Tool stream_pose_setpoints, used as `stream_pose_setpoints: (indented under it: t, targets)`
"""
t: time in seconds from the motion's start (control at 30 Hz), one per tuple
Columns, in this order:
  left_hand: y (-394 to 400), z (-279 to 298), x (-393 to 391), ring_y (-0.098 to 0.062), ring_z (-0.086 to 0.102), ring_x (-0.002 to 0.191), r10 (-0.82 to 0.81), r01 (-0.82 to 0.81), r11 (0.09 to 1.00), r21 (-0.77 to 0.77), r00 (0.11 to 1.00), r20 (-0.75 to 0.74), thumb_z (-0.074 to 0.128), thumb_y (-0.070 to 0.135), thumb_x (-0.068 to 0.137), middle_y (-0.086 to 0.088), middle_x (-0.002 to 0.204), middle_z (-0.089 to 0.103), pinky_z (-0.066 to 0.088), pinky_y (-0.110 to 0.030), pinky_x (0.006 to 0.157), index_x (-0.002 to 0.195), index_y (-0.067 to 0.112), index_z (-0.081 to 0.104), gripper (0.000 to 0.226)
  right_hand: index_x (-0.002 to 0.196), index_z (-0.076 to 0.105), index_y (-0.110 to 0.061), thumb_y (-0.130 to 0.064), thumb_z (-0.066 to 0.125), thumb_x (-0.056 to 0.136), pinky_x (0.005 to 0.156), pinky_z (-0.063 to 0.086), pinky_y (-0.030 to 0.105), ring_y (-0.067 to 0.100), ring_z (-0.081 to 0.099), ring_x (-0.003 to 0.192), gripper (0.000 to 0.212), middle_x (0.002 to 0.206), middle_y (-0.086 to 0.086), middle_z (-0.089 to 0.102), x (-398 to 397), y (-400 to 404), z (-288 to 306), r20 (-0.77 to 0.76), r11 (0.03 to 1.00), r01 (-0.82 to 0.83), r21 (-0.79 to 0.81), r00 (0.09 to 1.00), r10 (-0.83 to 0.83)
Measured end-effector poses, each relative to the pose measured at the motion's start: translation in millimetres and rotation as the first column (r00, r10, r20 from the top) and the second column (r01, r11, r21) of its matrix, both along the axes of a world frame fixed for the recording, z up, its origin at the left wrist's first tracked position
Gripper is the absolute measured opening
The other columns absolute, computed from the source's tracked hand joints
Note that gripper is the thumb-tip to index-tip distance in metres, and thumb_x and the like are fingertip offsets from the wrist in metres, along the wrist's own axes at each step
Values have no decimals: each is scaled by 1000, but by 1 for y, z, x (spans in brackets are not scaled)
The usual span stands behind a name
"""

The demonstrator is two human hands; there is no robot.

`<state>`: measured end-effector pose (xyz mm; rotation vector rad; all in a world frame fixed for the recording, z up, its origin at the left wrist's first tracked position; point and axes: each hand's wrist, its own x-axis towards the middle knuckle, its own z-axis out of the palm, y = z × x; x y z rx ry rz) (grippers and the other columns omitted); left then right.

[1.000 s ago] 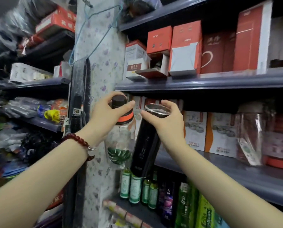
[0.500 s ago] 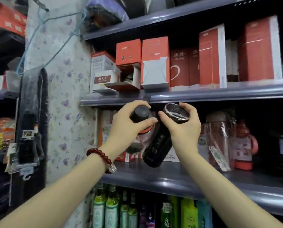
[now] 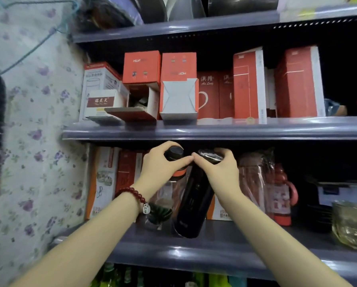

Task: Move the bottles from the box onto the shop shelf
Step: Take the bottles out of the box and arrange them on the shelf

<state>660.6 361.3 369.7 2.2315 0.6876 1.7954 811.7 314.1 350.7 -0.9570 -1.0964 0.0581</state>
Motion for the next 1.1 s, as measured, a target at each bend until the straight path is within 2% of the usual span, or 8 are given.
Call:
stream_pose_setpoints:
  t: [0.2,0.37,0.53,0.63,0.7,0.83,1.0,1.1]
  targets:
    - [36,18,-6,-17,64,104,-178,168,935,-311,984,-1,70,42,64,4,105,70,49,-33,95,108,27,65,47,124,46,-17,-26,73,71,97,49,41,21,61,108,60,114,2,62,-1,23,12,57,964,-199,-176,976,211]
    - [60,12,-31,-8,53,116,-303,280,894,-348,953,-10,73,29,60,12,123,57,40,-24,97,131,30,43,77,137,37,-31,-22,73,77,89,43,25,4,54,101,70,102,-27,51,-3,37,-1,177,978,-123,-167,972,153]
    - [84,-28,-41,-12,40,134,-277,237,847,-477,961,-16,73,66,60,4,149,41,29,-37,115,145,25,33,102,140,33,-35,-32,74,78,105,43,39,12,51,120,74,125,-13,53,-1,45,-14,139,988,-100,-117,983,116]
    - [84,-45,-37,-8,34,135,-354,344,795,-500,932,79,70,74,55,13,150,34,25,-40,115,144,45,19,107,145,23,-35,-34,76,75,107,40,42,16,50,123,88,137,-6,50,-3,49,-24,99,984,-101,-148,988,116]
    - [87,-57,-42,-6,37,132,-355,346,808,-477,932,73,77,64,57,16,148,34,28,-38,112,138,57,15,102,141,26,-31,-29,81,71,103,44,41,18,55,116,89,131,-3,54,0,49,-41,62,953,-147,-266,984,169]
    - [96,-82,-59,-17,41,131,-284,196,819,-539,955,-83,85,36,63,-3,155,28,34,-42,110,140,58,-1,118,123,32,-35,-11,81,68,69,45,12,0,57,95,77,110,-13,57,10,46,-71,111,878,-209,-430,953,281]
    - [95,-91,-54,-22,39,137,-211,137,856,-498,973,-95,85,47,56,-3,153,34,32,-48,113,141,57,1,120,125,35,-33,-9,83,67,88,48,27,13,59,104,79,112,-8,59,-3,52,-71,114,890,-181,-419,962,249]
    - [94,-95,-44,-20,36,137,-130,81,878,-471,989,-72,83,51,57,5,154,30,29,-37,111,144,50,1,120,133,33,-28,-6,81,68,78,47,17,10,59,99,83,116,-5,58,-13,58,-73,115,899,-184,-398,962,248]
